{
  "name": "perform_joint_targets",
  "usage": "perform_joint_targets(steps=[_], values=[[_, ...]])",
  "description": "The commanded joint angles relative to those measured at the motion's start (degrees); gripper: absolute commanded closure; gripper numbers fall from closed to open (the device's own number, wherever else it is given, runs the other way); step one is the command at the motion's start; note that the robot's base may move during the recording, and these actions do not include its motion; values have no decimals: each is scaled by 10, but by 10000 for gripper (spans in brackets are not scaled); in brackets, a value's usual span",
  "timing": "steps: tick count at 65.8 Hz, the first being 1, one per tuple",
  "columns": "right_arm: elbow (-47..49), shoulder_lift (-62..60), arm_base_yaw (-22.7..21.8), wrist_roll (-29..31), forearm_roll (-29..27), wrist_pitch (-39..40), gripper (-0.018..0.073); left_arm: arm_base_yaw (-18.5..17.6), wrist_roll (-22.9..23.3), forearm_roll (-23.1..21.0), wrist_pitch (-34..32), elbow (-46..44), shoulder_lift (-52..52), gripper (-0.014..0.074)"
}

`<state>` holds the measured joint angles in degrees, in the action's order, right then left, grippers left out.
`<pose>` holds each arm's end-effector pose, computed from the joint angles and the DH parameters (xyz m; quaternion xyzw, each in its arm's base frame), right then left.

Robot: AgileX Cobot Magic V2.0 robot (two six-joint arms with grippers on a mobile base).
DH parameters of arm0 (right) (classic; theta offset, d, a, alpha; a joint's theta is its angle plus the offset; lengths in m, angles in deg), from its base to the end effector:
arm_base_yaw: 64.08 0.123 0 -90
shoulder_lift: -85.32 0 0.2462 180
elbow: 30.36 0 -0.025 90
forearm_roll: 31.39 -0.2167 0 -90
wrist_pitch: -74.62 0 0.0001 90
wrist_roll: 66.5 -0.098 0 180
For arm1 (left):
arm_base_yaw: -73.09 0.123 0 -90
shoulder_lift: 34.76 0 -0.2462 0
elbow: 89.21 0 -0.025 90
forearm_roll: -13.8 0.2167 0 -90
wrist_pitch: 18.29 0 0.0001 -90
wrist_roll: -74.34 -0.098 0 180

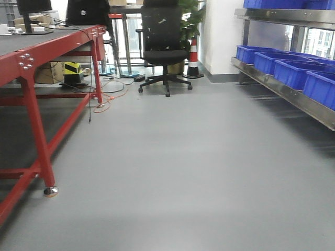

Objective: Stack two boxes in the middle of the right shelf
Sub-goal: 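Hold the box stack in both grippers while driving to the steel shelf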

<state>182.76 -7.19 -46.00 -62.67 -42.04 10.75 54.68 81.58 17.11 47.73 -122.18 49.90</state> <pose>0.2195 0.0888 0.4703 -0.1699 0.8375 0.1552 0.4956 0.2087 -0.0640 0.4765 0.0797 0.8518 -0.0868 0.5105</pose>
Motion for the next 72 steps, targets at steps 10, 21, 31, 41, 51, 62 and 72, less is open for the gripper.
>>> perform_joint_targets(steps=[10,21,31,41,51,62,72], values=[[7,-7,-1,11,-1,30,712,0,-1,1,-29,-7,-6,708],[7,-7,-1,11,-1,30,712,0,-1,1,-29,-7,-6,708],[7,-7,-1,11,-1,30,712,0,-1,1,-29,-7,-6,708],[7,-7,-1,11,-1,30,712,0,-1,1,-29,-7,-6,708],[7,-7,-1,11,-1,30,712,0,-1,1,-29,-7,-6,708],[7,-7,-1,11,-1,30,712,0,-1,1,-29,-7,-6,708],[7,-7,-1,11,-1,30,712,0,-1,1,-29,-7,-6,708]])
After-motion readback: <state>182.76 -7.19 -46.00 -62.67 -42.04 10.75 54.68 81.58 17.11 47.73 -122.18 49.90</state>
